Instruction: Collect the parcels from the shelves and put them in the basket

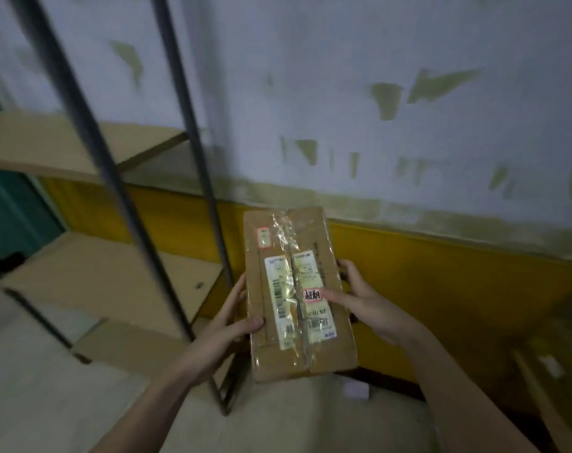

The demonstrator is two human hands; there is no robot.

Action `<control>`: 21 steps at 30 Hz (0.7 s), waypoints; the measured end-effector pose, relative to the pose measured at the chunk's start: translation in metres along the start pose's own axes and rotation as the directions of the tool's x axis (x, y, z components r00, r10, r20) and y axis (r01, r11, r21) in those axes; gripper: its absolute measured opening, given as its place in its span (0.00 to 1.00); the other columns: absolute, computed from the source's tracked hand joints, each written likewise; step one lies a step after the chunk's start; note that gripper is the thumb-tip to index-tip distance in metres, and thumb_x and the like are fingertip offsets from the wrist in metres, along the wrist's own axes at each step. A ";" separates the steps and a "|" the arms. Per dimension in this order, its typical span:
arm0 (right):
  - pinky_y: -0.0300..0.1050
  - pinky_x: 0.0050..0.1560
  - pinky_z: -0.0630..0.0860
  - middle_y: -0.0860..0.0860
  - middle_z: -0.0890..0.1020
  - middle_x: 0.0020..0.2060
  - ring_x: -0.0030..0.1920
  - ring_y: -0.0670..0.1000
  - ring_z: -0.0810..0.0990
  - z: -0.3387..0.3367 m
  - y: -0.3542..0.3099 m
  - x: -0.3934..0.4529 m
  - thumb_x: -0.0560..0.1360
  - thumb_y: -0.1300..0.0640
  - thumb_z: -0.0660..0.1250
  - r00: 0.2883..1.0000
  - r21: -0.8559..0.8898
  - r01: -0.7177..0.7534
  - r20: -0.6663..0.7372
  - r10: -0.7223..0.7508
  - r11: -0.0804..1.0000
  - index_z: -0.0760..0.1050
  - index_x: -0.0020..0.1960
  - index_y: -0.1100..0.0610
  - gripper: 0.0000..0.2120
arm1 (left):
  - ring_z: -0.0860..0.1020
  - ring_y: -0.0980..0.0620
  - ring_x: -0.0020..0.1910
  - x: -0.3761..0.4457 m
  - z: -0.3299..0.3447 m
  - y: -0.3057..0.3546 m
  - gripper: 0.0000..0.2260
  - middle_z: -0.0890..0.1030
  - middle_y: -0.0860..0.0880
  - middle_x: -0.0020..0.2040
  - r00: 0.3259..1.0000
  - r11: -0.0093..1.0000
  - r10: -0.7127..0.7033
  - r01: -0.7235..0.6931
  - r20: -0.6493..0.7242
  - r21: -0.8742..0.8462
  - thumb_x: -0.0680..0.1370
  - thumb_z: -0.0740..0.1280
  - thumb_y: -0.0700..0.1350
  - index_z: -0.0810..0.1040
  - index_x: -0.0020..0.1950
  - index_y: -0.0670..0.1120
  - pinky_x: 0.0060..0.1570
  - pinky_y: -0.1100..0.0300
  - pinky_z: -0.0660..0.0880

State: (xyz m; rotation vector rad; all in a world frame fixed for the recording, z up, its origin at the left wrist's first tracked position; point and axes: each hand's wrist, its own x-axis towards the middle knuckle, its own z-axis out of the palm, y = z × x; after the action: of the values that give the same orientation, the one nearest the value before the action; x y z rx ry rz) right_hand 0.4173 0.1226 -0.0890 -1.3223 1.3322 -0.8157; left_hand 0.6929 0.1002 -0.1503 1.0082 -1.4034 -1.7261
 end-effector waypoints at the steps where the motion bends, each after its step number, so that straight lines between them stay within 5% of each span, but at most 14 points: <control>1: 0.37 0.46 0.75 0.39 0.69 0.66 0.55 0.38 0.78 0.026 -0.004 0.005 0.76 0.47 0.70 0.998 -0.024 -0.011 0.057 0.012 1.000 0.55 0.74 0.41 0.33 | 0.74 0.51 0.70 -0.023 -0.019 -0.007 0.47 0.66 0.59 0.76 0.999 1.000 -0.009 0.008 -0.035 -0.022 0.61 0.81 0.61 0.59 0.73 0.75 0.67 0.41 0.72; 4: 0.42 0.56 0.74 0.41 0.67 0.68 0.64 0.44 0.72 0.113 -0.018 0.022 0.72 0.43 0.72 0.974 -0.094 -0.042 0.217 0.062 0.995 0.54 0.73 0.39 0.37 | 0.75 0.51 0.69 -0.096 -0.081 -0.025 0.46 0.70 0.59 0.74 0.991 0.997 -0.044 0.036 -0.123 -0.072 0.63 0.80 0.59 0.59 0.75 0.71 0.60 0.47 0.78; 8: 0.57 0.70 0.70 0.40 0.67 0.71 0.69 0.47 0.70 0.243 -0.046 0.048 0.65 0.34 0.75 0.924 -0.147 -0.009 0.378 0.064 0.989 0.51 0.76 0.39 0.48 | 0.76 0.47 0.68 -0.192 -0.172 -0.036 0.43 0.72 0.57 0.73 0.957 0.991 -0.038 -0.002 -0.287 -0.137 0.66 0.77 0.57 0.58 0.76 0.70 0.63 0.40 0.75; 13: 0.54 0.67 0.70 0.41 0.67 0.71 0.63 0.44 0.75 0.391 -0.085 0.082 0.72 0.37 0.70 0.850 -0.159 0.083 0.527 0.014 0.984 0.54 0.74 0.37 0.36 | 0.74 0.41 0.69 -0.284 -0.271 -0.041 0.40 0.71 0.52 0.75 0.875 0.978 -0.008 -0.094 -0.484 -0.185 0.68 0.76 0.57 0.60 0.75 0.69 0.64 0.34 0.73; 17: 0.54 0.65 0.75 0.35 0.69 0.66 0.55 0.35 0.78 0.487 -0.113 0.118 0.69 0.33 0.69 0.789 -0.134 0.170 0.612 -0.053 0.976 0.55 0.75 0.35 0.39 | 0.75 0.41 0.68 -0.329 -0.344 -0.035 0.45 0.72 0.52 0.74 0.765 0.971 -0.004 -0.150 -0.644 -0.185 0.62 0.80 0.63 0.62 0.75 0.69 0.64 0.34 0.72; 21: 0.53 0.65 0.75 0.29 0.72 0.59 0.63 0.44 0.77 0.569 -0.134 0.172 0.69 0.34 0.67 0.720 -0.061 0.196 0.686 -0.102 0.979 0.59 0.69 0.30 0.32 | 0.76 0.40 0.67 -0.347 -0.416 -0.030 0.44 0.74 0.48 0.72 0.689 0.967 0.014 -0.194 -0.725 -0.165 0.63 0.78 0.64 0.63 0.75 0.65 0.63 0.35 0.73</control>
State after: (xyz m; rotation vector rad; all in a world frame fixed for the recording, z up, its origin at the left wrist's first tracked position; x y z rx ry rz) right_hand 1.0206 0.0467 -0.1250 -1.6387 0.6932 -0.2741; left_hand 1.2209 0.2214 -0.1780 1.2543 -0.7034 -1.1483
